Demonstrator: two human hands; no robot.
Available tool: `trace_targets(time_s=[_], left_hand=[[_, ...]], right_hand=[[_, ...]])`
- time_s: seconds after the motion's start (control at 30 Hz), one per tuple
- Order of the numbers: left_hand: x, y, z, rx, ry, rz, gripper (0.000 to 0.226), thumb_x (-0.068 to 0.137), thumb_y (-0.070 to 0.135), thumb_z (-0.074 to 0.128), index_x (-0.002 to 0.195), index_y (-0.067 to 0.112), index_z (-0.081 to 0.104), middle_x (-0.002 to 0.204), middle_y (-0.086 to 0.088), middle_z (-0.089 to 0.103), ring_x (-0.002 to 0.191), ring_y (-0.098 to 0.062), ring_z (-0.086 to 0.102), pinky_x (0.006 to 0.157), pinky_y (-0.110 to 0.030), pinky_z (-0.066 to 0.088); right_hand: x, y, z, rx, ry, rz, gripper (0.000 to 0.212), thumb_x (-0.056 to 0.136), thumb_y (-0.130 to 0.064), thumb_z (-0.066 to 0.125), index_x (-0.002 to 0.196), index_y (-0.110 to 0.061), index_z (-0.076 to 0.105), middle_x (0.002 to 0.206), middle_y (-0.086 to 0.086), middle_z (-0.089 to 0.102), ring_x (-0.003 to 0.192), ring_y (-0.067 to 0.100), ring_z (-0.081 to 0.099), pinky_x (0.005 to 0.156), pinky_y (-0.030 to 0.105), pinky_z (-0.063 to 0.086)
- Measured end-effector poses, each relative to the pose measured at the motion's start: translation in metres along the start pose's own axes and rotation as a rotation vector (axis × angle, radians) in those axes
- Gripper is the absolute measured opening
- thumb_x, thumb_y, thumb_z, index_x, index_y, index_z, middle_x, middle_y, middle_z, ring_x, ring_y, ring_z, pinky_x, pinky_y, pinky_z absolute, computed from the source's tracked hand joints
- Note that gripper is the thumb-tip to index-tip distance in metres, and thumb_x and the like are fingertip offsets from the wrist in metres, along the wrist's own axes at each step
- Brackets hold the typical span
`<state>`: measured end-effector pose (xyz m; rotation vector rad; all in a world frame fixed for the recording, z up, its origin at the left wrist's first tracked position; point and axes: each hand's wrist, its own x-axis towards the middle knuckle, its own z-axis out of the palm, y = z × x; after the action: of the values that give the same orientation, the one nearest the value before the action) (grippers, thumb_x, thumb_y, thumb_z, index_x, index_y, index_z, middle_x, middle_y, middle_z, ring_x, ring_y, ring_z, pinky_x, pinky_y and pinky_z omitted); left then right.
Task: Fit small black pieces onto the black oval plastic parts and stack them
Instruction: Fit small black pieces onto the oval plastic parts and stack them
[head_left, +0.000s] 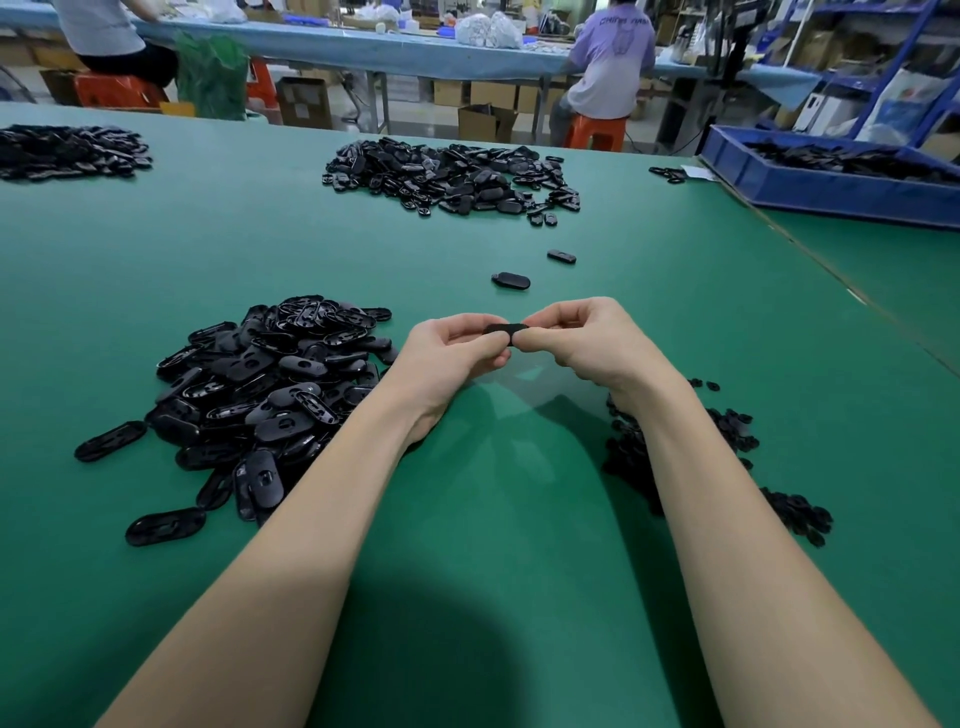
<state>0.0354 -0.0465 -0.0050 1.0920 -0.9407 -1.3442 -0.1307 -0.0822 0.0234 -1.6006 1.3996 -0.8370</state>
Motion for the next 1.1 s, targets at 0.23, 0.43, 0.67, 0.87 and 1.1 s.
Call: trace_targets(time_s=[0.23,0.43,0.67,0.87,1.1], left_hand=[[0.000,-0.003,0.001,0.044,0.018,-0.008,0.011,0.091,-0.003,0.067,0.099,0.004,0.069,0.078,-0.005,0.073,0.070,-0.013,0.065,0.077,-0.020,0.056],[-0.002,-0.003,0.005,0.183,0.073,0.009,0.013,0.090,-0.003,0.067,0.089,0.010,0.069,0.075,-0.005,0.071,0.060,-0.006,0.064,0.065,-0.014,0.053],[-0.001,-0.006,0.002,0.333,0.116,0.189,0.019,0.088,0.003,0.069,0.100,0.017,0.067,0.083,-0.003,0.077,0.070,-0.013,0.069,0.076,-0.024,0.057],[0.005,-0.008,0.003,0.871,0.138,0.382,0.014,0.086,0.014,0.074,0.098,0.022,0.072,0.084,0.010,0.073,0.069,-0.003,0.065,0.066,0.000,0.041],[0.063,0.010,0.013,0.927,0.267,0.309,0.018,0.089,0.022,0.073,0.106,0.020,0.076,0.097,0.004,0.072,0.076,-0.003,0.059,0.076,-0.008,0.037]], right_hand=[[-0.001,0.001,0.005,-0.015,0.035,0.012,0.011,0.079,-0.022,0.082,0.074,-0.022,0.072,0.053,-0.021,0.058,0.048,-0.008,0.049,0.049,0.008,0.037],[-0.004,0.000,0.010,-0.072,0.072,0.009,0.014,0.076,-0.023,0.082,0.070,-0.021,0.070,0.057,-0.015,0.057,0.052,-0.001,0.049,0.045,0.008,0.036],[-0.003,0.001,0.006,-0.019,0.086,0.006,0.007,0.081,-0.024,0.081,0.080,-0.022,0.074,0.064,-0.010,0.060,0.047,-0.001,0.048,0.050,0.014,0.038],[0.000,0.009,-0.005,-0.089,0.052,0.101,0.005,0.083,-0.026,0.078,0.084,-0.025,0.073,0.075,-0.007,0.074,0.044,0.002,0.046,0.045,0.016,0.034],[0.006,0.015,-0.011,-0.131,0.034,0.108,0.005,0.083,-0.031,0.072,0.084,-0.026,0.073,0.075,-0.014,0.077,0.043,0.000,0.051,0.055,0.022,0.041]])
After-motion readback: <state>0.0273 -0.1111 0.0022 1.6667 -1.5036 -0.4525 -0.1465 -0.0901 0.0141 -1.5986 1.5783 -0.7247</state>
